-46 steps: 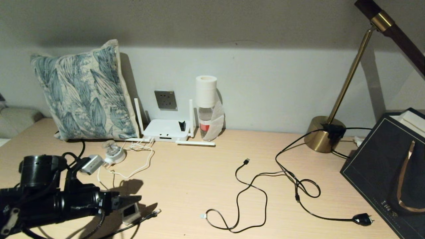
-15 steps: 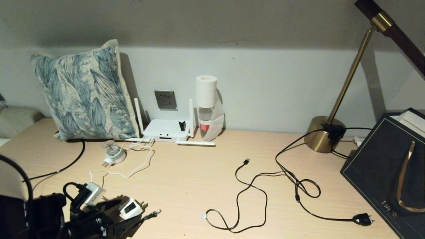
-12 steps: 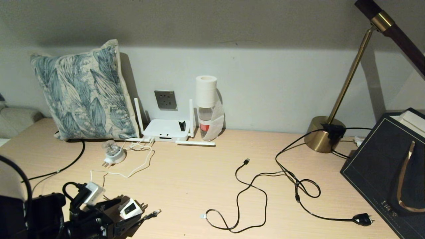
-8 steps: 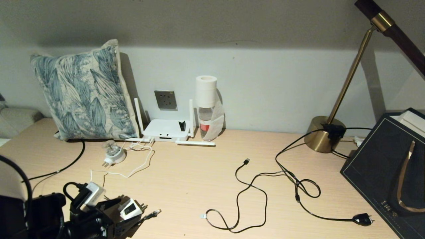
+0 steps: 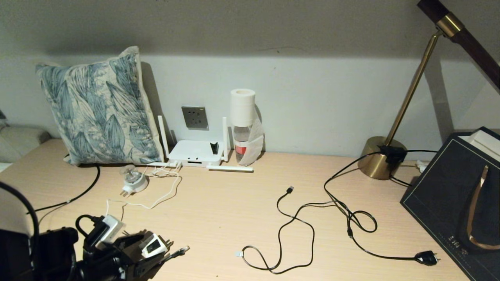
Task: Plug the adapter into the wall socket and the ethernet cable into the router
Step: Align plug and socket
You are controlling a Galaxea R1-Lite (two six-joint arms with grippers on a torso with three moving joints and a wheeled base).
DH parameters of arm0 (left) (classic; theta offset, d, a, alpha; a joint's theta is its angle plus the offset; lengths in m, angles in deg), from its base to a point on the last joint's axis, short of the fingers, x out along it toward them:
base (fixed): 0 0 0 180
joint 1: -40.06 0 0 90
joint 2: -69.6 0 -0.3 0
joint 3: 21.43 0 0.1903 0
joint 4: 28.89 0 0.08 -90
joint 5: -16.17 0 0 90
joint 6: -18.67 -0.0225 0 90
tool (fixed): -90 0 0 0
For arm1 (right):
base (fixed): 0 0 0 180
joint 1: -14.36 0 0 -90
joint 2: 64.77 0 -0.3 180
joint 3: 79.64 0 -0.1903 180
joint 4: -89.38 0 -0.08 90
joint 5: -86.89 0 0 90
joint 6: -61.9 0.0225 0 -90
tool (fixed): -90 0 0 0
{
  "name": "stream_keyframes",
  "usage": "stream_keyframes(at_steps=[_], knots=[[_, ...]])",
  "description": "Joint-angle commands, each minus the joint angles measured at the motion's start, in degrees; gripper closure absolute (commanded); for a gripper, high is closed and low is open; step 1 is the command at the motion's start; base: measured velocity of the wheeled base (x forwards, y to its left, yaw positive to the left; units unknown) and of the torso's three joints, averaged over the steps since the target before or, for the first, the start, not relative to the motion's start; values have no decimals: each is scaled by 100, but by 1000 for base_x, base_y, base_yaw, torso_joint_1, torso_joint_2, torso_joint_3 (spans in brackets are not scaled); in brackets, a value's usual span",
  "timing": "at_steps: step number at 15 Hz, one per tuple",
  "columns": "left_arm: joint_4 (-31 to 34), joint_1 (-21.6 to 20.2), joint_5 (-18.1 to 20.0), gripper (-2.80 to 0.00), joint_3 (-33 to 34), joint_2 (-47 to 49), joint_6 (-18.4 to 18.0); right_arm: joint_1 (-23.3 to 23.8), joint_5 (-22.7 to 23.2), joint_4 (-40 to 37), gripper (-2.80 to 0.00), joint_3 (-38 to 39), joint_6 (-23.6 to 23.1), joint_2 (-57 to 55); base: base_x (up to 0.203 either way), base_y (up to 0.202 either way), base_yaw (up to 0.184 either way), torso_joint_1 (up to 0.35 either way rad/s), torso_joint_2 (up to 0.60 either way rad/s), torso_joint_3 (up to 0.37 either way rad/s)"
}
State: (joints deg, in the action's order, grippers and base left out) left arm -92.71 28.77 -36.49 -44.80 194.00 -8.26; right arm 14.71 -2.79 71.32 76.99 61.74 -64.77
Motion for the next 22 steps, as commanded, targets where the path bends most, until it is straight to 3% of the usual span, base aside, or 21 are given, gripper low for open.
stream_keyframes(at_steps=[1,8,11,13,15,17,19,20,22], knots=[[-48,4,19,0,70,24,-14,0,3,5,0,202,-2,-9,0,0,0,0,0,0],[-48,4,12,0,78,-46,-2,0,3,5,0,202,-2,-9,0,0,0,0,0,0],[-48,35,-92,0,72,-159,294,0,3,5,0,202,-2,-9,0,0,0,0,0,0],[-48,175,-224,0,9,-222,853,0,3,5,0,202,-2,-9,0,0,0,3,13,1],[-48,382,-440,0,-288,-324,1663,0,3,5,0,202,-2,-9,0,0,0,0,0,0],[-48,487,-641,0,-615,-321,2082,0,3,5,0,202,-2,-9,0,0,0,0,0,0],[20,572,-677,0,-1019,-570,2766,0,3,5,0,202,-2,-9,0,0,0,0,0,0],[363,618,-684,0,-1271,-865,3089,0,3,5,0,202,-2,-9,0,0,0,0,0,0],[1943,731,-684,0,-1919,-1635,3653,0,3,5,0,202,-2,-9,0,0,0,0,0,0]])
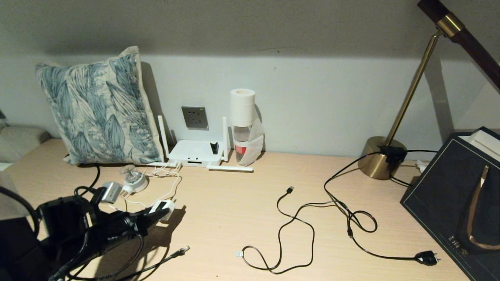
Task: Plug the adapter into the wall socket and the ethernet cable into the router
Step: Align plug and socket
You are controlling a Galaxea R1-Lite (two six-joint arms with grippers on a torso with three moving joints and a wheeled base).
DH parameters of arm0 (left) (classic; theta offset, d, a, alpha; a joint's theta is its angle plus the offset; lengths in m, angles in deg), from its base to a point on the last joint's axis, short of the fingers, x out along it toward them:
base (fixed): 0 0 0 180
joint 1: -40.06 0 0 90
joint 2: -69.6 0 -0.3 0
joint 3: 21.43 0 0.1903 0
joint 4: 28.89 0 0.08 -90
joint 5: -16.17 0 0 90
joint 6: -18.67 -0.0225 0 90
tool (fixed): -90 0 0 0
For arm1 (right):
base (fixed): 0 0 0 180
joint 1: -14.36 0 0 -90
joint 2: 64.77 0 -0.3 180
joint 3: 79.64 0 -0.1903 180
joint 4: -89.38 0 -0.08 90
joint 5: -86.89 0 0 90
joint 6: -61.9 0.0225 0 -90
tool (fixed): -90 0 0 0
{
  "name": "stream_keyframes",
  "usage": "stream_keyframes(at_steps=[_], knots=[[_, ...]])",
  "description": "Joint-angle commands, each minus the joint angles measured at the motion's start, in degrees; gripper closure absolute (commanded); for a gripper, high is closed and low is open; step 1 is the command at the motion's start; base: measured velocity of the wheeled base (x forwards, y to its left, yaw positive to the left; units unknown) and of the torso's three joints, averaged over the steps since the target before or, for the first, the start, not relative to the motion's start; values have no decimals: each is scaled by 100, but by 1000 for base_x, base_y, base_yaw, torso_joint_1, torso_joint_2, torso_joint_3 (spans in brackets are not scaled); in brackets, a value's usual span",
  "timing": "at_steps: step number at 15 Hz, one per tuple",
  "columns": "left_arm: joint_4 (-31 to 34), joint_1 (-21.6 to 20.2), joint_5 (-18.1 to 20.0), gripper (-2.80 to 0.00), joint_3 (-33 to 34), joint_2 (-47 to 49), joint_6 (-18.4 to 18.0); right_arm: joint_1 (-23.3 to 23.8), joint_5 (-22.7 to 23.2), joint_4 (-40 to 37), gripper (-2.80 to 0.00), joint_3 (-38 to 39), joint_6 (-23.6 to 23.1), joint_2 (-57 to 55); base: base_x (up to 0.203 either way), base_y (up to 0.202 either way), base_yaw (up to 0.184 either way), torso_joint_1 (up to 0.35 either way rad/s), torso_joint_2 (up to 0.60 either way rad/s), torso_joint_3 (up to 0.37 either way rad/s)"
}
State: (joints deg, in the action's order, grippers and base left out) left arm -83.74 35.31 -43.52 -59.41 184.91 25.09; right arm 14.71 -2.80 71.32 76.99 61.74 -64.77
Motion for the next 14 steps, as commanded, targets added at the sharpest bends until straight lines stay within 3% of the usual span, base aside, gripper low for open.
stream_keyframes(at_steps=[1,5,8,11,14], knots=[[2038,144,23,0,-884,-1064,622,0,4,5,0,202,-2,-8,0,0,0,0,0,0],[5843,472,24,0,-2797,-1627,2446,0,4,5,0,202,-2,-8,0,0,0,0,0,0],[7803,607,48,0,-3840,-1512,3657,0,4,5,0,202,-2,-8,0,0,0,0,0,0],[9277,637,218,0,-4658,-925,4087,0,4,5,0,202,-2,-8,0,0,0,0,0,0],[10093,553,284,0,-5264,-280,4283,0,4,5,0,202,-2,-8,0,0,0,0,0,0]])
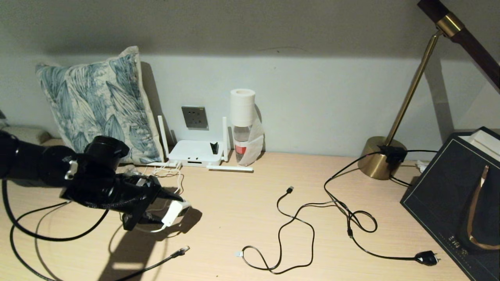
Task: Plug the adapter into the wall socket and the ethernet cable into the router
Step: Align plug and socket
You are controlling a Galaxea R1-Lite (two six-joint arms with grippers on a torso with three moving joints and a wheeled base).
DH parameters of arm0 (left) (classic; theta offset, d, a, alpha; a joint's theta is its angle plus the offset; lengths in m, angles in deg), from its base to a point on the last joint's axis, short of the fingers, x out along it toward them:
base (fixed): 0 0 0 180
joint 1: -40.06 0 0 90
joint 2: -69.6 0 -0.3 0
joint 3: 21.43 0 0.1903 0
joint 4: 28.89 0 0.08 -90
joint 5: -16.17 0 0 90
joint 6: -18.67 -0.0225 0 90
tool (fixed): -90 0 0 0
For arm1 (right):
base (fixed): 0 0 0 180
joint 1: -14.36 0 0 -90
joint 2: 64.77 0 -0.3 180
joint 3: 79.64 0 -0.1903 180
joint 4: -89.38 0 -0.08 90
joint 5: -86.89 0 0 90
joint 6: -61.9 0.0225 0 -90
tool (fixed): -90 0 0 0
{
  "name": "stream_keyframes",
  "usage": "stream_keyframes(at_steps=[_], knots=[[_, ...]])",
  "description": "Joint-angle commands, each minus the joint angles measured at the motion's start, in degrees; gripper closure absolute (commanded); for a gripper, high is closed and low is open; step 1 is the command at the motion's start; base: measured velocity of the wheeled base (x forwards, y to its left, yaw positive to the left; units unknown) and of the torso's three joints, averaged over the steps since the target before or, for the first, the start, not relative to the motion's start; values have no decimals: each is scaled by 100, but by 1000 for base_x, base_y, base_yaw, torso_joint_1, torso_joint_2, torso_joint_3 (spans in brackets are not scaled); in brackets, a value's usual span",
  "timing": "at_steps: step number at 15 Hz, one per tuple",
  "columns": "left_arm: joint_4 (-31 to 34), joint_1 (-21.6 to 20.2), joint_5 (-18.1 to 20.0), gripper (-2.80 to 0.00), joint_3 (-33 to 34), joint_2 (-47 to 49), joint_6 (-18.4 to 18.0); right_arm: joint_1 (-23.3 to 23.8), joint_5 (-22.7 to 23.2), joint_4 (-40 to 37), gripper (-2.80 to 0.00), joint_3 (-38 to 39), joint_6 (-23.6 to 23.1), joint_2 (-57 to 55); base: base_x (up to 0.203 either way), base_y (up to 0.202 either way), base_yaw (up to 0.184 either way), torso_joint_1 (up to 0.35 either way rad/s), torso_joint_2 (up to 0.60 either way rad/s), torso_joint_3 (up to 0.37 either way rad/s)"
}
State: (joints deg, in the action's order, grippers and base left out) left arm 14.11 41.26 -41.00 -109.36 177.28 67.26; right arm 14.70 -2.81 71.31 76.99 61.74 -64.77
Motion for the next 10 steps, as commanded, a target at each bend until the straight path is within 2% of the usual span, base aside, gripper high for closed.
stream_keyframes(at_steps=[1,3,6,10], knots=[[376,-115,41,0,-438,699,177,1,5,6,0,202,-2,-9,0,0,0,0,0,0],[514,-331,67,0,-825,1029,520,1,5,6,0,202,-2,-9,0,0,0,0,0,0],[783,-532,210,0,-1191,1325,753,1,5,6,0,202,-2,-9,0,0,0,0,0,0],[832,-718,224,0,-1375,1561,835,1,5,6,0,202,-2,-9,0,0,0,0,0,0]])
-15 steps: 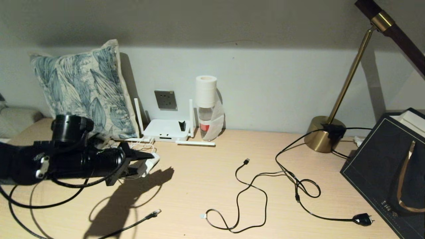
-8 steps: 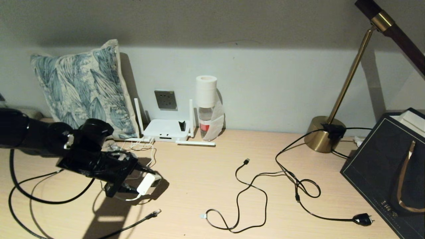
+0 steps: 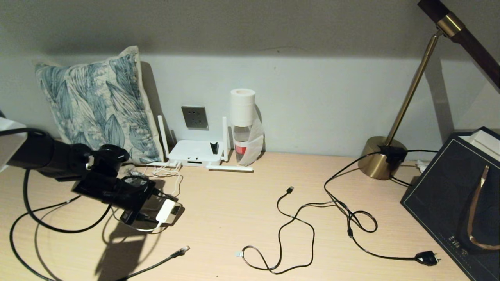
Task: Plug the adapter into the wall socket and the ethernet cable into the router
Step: Align plug and socket
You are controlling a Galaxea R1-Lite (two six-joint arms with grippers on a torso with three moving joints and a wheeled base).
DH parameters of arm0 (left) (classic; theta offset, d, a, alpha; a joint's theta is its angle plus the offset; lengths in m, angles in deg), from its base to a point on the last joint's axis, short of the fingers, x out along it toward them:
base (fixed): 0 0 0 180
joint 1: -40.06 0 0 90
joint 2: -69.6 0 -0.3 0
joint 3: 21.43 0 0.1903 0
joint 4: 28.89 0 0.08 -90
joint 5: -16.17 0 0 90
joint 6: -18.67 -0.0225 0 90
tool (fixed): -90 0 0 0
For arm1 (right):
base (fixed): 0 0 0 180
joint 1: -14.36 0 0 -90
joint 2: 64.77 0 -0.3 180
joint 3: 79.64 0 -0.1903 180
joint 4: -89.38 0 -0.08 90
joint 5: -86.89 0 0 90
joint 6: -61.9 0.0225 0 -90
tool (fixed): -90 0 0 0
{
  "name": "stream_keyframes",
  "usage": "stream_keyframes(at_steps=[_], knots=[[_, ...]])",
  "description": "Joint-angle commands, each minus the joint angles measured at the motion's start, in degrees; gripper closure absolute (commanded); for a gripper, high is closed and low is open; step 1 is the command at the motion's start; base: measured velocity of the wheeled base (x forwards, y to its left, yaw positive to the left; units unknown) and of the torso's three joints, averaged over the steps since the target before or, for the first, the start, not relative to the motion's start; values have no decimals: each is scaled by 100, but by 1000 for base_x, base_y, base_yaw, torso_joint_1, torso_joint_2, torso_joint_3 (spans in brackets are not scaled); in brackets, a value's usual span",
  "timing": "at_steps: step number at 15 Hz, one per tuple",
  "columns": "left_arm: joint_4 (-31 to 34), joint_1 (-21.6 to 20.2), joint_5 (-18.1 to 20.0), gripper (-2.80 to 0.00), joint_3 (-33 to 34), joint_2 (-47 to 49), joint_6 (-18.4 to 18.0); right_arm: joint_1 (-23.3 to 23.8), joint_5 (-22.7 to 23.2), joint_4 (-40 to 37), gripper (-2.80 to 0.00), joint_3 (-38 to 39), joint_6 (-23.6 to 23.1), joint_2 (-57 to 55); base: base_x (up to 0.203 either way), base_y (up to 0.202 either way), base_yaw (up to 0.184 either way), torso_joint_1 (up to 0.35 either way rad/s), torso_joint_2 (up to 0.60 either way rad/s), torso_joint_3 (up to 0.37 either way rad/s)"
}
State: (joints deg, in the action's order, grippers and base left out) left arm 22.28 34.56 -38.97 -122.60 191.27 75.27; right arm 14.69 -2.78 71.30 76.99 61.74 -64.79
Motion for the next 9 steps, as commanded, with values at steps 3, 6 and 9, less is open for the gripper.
stream_keyframes(at_steps=[3,6,9], knots=[[23,-109,20,0,-51,190,35,2,2,7,0,202,-2,-6,0,0,0,0,0,0],[14,-118,20,0,-51,190,26,2,2,7,0,202,-2,-6,0,0,0,0,0,0],[17,-127,20,-280,-51,199,35,2,2,7,0,202,-2,-6,0,0,0,0,0,0]])
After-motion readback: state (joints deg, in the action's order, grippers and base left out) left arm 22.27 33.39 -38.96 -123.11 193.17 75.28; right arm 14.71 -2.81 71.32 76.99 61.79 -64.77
